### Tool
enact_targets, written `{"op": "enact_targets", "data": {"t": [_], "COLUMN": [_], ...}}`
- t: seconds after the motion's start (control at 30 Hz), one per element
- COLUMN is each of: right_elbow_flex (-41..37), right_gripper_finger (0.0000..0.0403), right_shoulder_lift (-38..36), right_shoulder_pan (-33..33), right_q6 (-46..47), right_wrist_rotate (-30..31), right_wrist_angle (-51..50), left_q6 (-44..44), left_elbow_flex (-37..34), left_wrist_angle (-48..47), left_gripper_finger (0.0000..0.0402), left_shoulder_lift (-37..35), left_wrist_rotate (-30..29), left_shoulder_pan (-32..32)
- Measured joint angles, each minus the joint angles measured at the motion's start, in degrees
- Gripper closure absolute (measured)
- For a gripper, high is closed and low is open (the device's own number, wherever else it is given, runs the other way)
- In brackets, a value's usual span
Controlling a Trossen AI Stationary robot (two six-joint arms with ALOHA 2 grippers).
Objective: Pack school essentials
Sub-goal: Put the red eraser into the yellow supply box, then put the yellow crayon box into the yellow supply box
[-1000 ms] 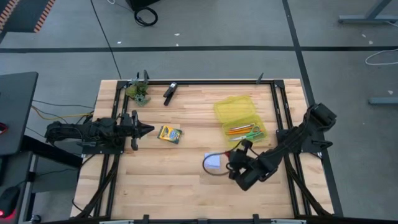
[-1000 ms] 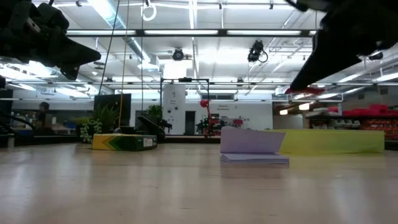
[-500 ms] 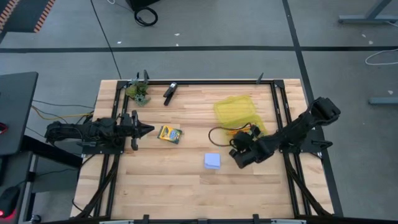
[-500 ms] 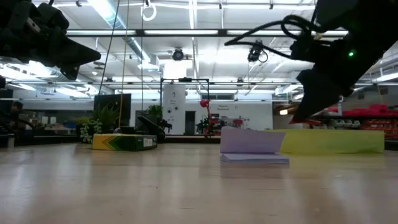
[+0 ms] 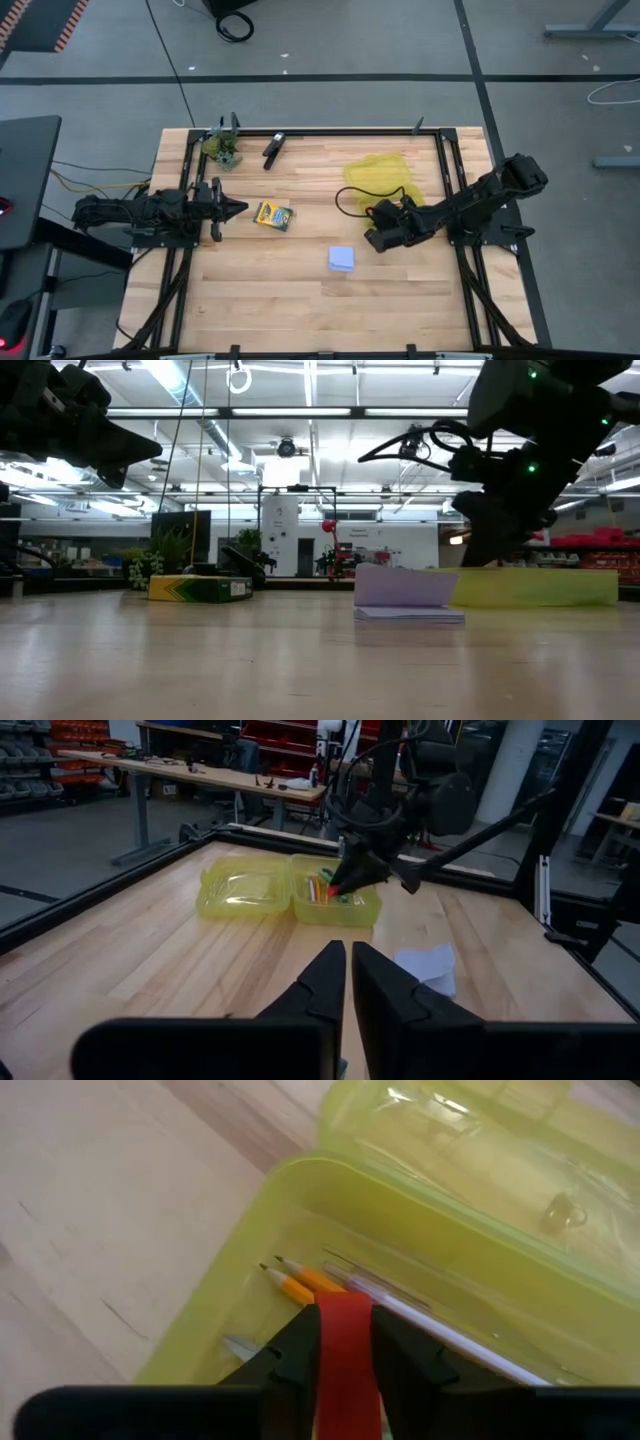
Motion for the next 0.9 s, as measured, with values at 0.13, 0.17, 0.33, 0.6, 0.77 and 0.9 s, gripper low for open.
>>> {"op": "enact_targets", "data": {"t": [0.13, 0.17, 0.33, 0.6, 0.77, 0.9], "right_elbow_flex": [0.0, 0.0, 0.53, 4.03, 4.04, 4.0], "right_gripper_finger": [0.027, 0.0263, 0.0246, 0.0244, 0.0244, 0.0244], "right_shoulder_lift": [0.0, 0.0, -0.48, -1.84, -1.81, -1.81], "right_shoulder_pan": [0.0, 0.0, 0.0, -1.19, -2.67, -3.65], "right_q6": [-0.55, -0.55, -2.63, -9.87, -16.25, -22.05], "right_wrist_rotate": [-1.19, -1.7, -2.85, 0.78, 0.84, -0.5], "right_wrist_angle": [0.97, 0.92, 0.67, 1.33, 7.07, 12.61], "left_q6": [0.0, 0.0, 0.0, 0.0, -0.02, -0.01], "left_elbow_flex": [0.0, 0.0, 0.0, 0.02, 0.02, 0.02], "left_wrist_angle": [0.0, 0.0, 0.0, -0.14, 0.06, 0.04], "left_gripper_finger": [0.0376, 0.0376, 0.037, 0.0368, 0.0374, 0.0369], "left_shoulder_lift": [-0.01, -0.01, -0.01, 0.01, -0.01, -0.01], "left_wrist_rotate": [0.0, -0.02, 0.0, 0.0, 0.0, 0.0], "left_shoulder_pan": [0.0, 0.01, 0.01, 0.0, -0.01, 0.0]}}
